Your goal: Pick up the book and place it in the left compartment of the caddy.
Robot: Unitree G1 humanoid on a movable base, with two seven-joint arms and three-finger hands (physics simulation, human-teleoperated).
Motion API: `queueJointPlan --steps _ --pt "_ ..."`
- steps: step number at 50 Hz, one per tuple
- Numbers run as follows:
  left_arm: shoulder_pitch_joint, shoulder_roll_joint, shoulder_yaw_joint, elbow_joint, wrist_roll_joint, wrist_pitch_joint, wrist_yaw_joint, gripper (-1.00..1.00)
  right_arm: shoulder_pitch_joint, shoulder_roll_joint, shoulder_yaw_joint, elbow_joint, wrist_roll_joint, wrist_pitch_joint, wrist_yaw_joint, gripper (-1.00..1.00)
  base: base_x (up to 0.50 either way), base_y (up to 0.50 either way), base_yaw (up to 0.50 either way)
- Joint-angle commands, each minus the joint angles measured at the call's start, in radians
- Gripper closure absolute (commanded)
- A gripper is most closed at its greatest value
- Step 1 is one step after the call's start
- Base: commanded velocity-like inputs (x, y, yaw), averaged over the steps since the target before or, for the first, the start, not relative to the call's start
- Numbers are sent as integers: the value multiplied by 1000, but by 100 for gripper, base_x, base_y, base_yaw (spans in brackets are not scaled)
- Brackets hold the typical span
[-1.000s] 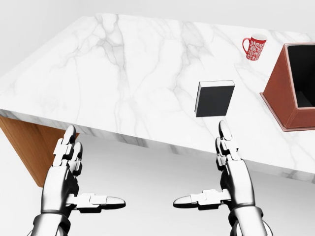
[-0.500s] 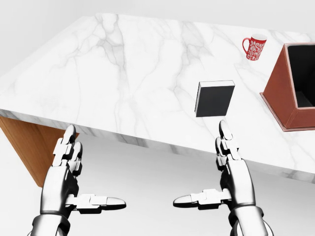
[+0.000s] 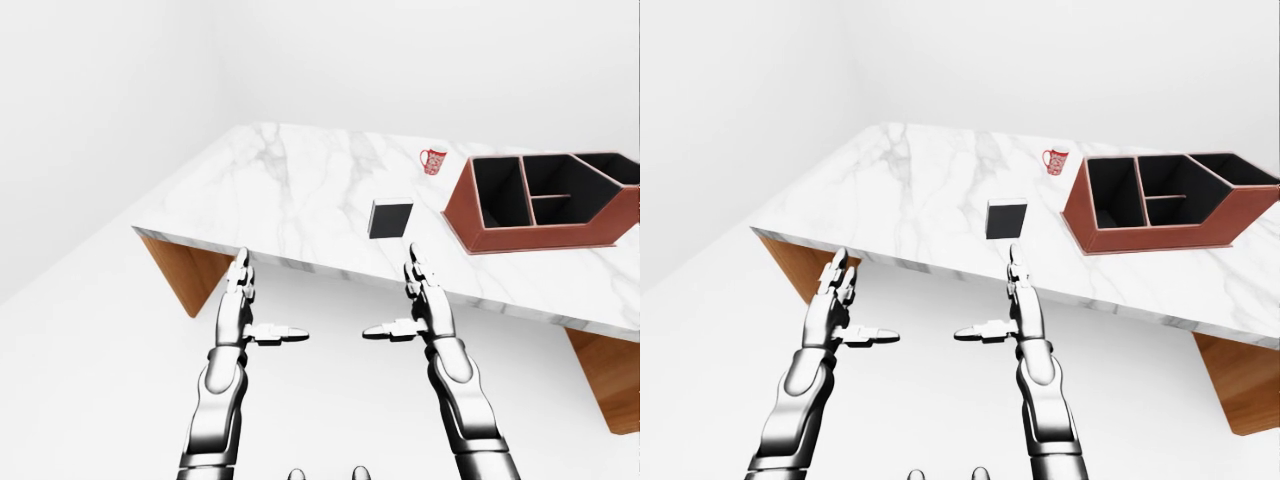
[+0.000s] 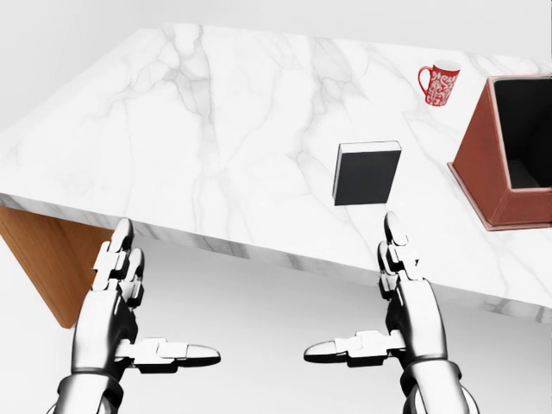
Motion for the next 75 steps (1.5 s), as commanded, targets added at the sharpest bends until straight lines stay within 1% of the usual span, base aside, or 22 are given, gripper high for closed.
queueJointPlan --steps 1,3,6,11,16,19,21,39,46,49,51,52,53,58,61,63,65,66,68,69,72,75 --pt "-26 3 8 73 -4 -47 -2 -100 -1 -1 -2 4 1 0 -2 -100 5 -18 0" --pt "-30 4 8 85 -2 -55 -1 -100 -2 -2 -3 9 0 -3 -2 -100 5 -18 0" --pt "-30 4 8 83 -3 -54 0 -100 -3 -2 -3 5 1 1 -2 -100 5 -18 0" --pt "-37 5 10 104 -4 -68 0 -100 -1 -1 -2 4 0 0 -3 -100 5 -18 0" --pt "-31 4 8 90 -5 -60 1 -100 2 0 0 -12 -2 13 -4 -100 5 -18 0" --pt "-31 4 7 89 -4 -59 1 -100 1 0 0 6 -3 -4 -5 -100 5 -18 0" --pt "-30 4 6 87 -3 -58 1 -100 2 -1 -1 -10 -1 11 -5 -100 5 -18 0" --pt "-14 1 3 46 -2 -32 3 -100 3 0 0 -18 -1 17 -4 -100 5 -18 0" --pt "-15 2 3 48 -2 -33 1 -100 -1 -2 -3 -6 0 8 -3 -100 5 -18 0" --pt "-21 2 5 67 -5 -46 0 -100 0 -1 -2 -6 0 8 -4 -100 5 -18 0" --pt "-20 2 5 68 -4 -47 0 -100 -1 -1 -2 -4 0 7 -3 -100 5 -18 0" --pt "-19 2 4 66 -3 -46 0 -100 -2 -2 -2 -2 -1 6 -4 -100 5 -18 0" --pt "-12 1 1 47 -2 -34 0 -100 -5 -3 -4 9 0 -1 -2 -100 5 -17 0" --pt "9 -1 -7 -5 -2 -7 -8 -100 -7 -3 -3 14 -1 -3 -1 -100 5 -18 0" --pt "3 -1 -6 4 1 -10 -7 -100 -7 -3 -3 10 -2 1 -1 -100 5 -18 0" --pt "12 -2 -8 -18 -5 -3 -14 -100 -7 -3 -3 11 -1 1 -1 -100 5 -18 0" --pt "12 -2 -8 -17 -2 -3 -12 -100 -8 -3 -3 13 -1 1 -1 -100 5 -18 0" --pt "10 -2 -7 -10 -6 -13 -17 -100 -11 -3 -4 18 -1 -1 -1 -100 5 -18 0" --pt "8 -1 -6 -5 -5 -16 -17 -100 -12 -4 -5 21 -1 -2 -1 -100 5 -17 0" --pt "10 -2 -6 -9 2 -25 -11 -100 -15 -4 -6 28 -1 -5 -1 -100 5 -18 0" --pt "22 -3 -9 -40 -5 -13 -17 -100 -20 -6 -8 41 0 -13 0 -100 5 -18 0" --pt "15 -3 -4 -23 -12 -29 -19 -100 -24 -7 -9 51 -1 -18 -1 -100 5 -18 0"
